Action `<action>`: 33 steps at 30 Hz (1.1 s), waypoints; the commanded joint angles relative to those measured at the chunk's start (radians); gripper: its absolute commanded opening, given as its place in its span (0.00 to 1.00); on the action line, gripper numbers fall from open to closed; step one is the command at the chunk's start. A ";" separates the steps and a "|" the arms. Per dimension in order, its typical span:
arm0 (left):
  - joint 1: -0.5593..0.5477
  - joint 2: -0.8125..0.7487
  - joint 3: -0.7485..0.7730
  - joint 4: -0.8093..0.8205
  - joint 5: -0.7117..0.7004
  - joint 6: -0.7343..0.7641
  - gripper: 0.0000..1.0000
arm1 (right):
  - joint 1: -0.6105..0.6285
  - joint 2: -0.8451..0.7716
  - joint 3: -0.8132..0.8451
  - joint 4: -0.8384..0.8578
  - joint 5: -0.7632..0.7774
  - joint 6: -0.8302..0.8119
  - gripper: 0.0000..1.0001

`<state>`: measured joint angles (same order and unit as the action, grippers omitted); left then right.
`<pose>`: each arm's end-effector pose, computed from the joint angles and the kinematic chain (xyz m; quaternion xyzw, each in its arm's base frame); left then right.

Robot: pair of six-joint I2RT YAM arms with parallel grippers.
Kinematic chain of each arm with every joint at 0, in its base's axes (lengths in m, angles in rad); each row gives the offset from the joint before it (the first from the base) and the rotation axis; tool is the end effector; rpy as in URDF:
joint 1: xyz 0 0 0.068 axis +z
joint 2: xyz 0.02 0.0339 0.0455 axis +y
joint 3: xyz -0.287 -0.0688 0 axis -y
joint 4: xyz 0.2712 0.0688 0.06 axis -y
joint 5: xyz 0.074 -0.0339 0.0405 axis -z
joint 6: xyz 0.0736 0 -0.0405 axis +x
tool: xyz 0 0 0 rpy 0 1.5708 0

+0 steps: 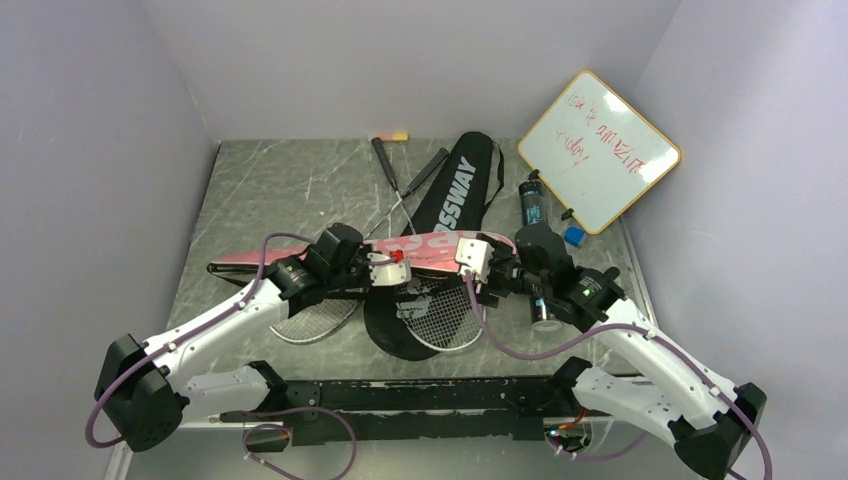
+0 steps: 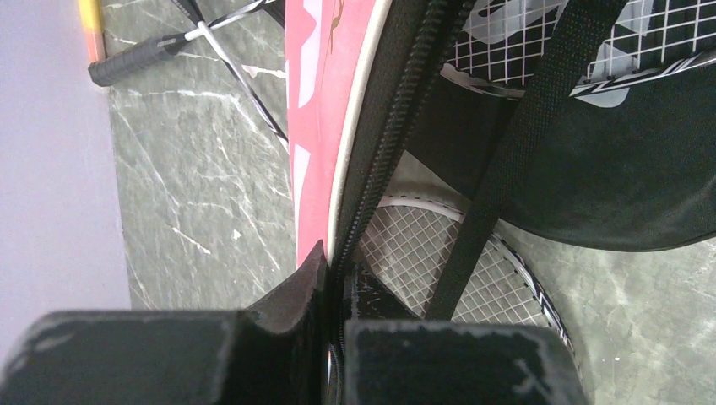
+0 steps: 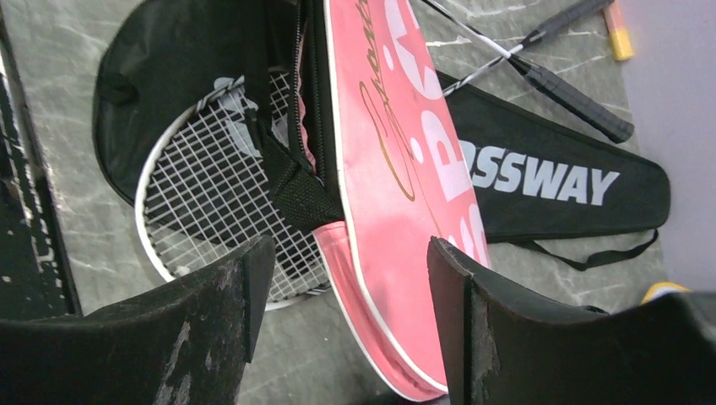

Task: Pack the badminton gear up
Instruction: Adjust the racket bag at the center of the board.

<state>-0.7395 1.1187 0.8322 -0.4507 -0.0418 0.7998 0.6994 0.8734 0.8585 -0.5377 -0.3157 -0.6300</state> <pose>0.2096 -0.1871 0.2534 0.6301 0.6624 0.0313 0.4040 0.1615 0.1657 0.3139 -0.5922 0.6315 0.1539 0.4763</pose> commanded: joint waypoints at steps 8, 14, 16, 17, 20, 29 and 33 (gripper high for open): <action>0.005 -0.034 0.007 0.020 0.033 0.037 0.05 | 0.039 0.020 -0.005 -0.012 0.156 -0.089 0.66; 0.005 -0.044 0.004 0.035 0.019 0.034 0.05 | 0.048 0.056 -0.015 0.018 0.089 -0.073 0.50; 0.005 -0.047 -0.002 0.050 0.011 0.030 0.06 | 0.052 0.055 -0.020 0.029 0.053 -0.068 0.42; 0.005 -0.049 -0.005 0.054 0.014 0.029 0.07 | 0.052 0.054 -0.023 0.037 0.037 -0.061 0.37; 0.007 -0.046 -0.007 0.061 0.012 0.030 0.10 | 0.055 0.048 -0.031 0.057 -0.029 -0.048 0.21; 0.092 -0.053 -0.013 0.278 0.003 -0.145 0.50 | 0.064 0.050 -0.066 0.248 -0.169 0.175 0.00; 0.106 -0.019 0.059 0.275 -0.022 -0.320 0.56 | 0.067 0.065 -0.111 0.424 -0.121 0.395 0.00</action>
<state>-0.6426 1.0916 0.8036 -0.3099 -0.0547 0.6800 0.7509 0.9340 0.7776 -0.3840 -0.3817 -0.4870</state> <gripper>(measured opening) 0.520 0.038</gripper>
